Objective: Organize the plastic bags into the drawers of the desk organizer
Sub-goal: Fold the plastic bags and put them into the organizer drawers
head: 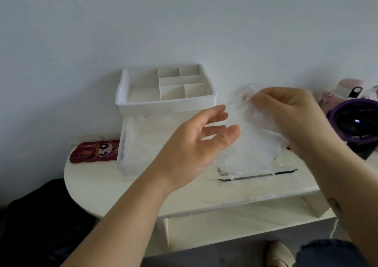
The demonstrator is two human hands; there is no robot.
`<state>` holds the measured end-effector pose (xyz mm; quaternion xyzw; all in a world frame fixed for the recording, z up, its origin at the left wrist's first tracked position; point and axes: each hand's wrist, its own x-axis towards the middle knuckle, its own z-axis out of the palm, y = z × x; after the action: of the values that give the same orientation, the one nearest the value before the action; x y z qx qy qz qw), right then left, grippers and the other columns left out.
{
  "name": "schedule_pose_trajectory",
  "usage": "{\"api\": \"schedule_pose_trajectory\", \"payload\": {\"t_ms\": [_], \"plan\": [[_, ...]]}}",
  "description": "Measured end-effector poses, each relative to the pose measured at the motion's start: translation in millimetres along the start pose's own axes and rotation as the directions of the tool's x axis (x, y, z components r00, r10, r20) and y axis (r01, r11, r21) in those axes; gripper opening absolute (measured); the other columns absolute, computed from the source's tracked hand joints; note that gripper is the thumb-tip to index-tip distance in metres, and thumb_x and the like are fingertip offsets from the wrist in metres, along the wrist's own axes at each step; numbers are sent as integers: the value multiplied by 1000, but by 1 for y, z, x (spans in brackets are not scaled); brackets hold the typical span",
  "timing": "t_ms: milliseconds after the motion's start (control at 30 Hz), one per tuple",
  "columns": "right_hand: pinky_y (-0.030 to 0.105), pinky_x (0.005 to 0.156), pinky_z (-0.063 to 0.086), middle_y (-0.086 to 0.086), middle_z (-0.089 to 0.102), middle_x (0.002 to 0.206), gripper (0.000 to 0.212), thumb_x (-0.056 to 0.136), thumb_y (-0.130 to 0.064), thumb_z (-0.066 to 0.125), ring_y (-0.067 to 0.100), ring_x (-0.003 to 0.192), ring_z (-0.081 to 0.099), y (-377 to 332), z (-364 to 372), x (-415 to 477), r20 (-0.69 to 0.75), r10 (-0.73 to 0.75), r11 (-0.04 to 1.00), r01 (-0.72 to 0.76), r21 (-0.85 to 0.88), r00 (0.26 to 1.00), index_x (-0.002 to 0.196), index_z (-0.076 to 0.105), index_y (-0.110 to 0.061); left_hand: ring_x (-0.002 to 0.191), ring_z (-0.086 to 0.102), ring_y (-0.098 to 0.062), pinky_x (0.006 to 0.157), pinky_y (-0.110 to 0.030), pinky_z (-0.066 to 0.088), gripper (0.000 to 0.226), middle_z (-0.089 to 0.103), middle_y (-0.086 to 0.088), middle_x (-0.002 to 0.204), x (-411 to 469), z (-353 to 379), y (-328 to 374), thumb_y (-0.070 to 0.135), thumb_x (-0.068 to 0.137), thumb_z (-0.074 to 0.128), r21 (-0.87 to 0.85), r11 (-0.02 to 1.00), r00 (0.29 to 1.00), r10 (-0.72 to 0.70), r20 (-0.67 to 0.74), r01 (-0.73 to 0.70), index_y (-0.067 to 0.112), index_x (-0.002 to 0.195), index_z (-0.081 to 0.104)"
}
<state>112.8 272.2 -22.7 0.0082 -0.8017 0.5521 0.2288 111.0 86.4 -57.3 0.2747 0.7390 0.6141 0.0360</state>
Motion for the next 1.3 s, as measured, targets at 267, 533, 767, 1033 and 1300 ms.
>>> {"api": "schedule_pose_trajectory", "payload": {"t_ms": [267, 533, 767, 1033, 1300], "plan": [[25, 60, 49, 5, 70, 70, 28, 92, -27, 55, 11, 64, 63, -10, 59, -12, 240, 159, 947, -217, 239, 958, 75, 75, -17, 110, 61, -14, 96, -34, 49, 66, 65, 0, 119, 7, -10, -6, 64, 75, 60, -637, 766, 994, -111, 7, 90, 20, 125, 60], [39, 92, 51, 36, 59, 89, 33, 93, -19, 51, 24, 90, 65, -11, 79, -14, 542, 101, 751, -422, 509, 834, 93, 68, 9, 89, 66, -16, 90, -34, 51, 20, 71, -3, 91, 5, -23, -14, 26, 86, 61, -605, 791, 969, -210, -130, 91, 11, 96, 70], [33, 83, 46, 1, 62, 77, 22, 85, -17, 46, 13, 74, 60, -18, 59, 5, 184, 224, 635, -286, 717, 957, 71, 63, -11, 90, 71, -18, 71, -30, 59, 23, 73, -5, 101, 7, -41, -17, 21, 98, 47, -690, 716, 921, -335, -199, 111, 13, 105, 67], [22, 53, 42, -1, 68, 67, 16, 73, -9, 51, 8, 60, 57, -33, 7, 26, -95, -405, 908, 413, 77, 909, 58, 53, -15, 85, 72, -22, 69, -39, 59, 24, 72, -7, 102, 7, -76, -21, 20, 97, 43, -721, 679, 912, -372, -173, 140, 15, 103, 66], [9, 81, 36, -25, 52, 126, 81, 65, -61, 68, -2, 108, 51, -32, 49, 37, 574, -104, 835, 384, -393, 812, 137, 34, -44, 102, 67, -20, 83, -38, 53, 31, 70, -4, 112, 2, -85, -17, 19, 92, 45, -611, 776, 964, -255, -80, 155, 22, 93, 76]]}}
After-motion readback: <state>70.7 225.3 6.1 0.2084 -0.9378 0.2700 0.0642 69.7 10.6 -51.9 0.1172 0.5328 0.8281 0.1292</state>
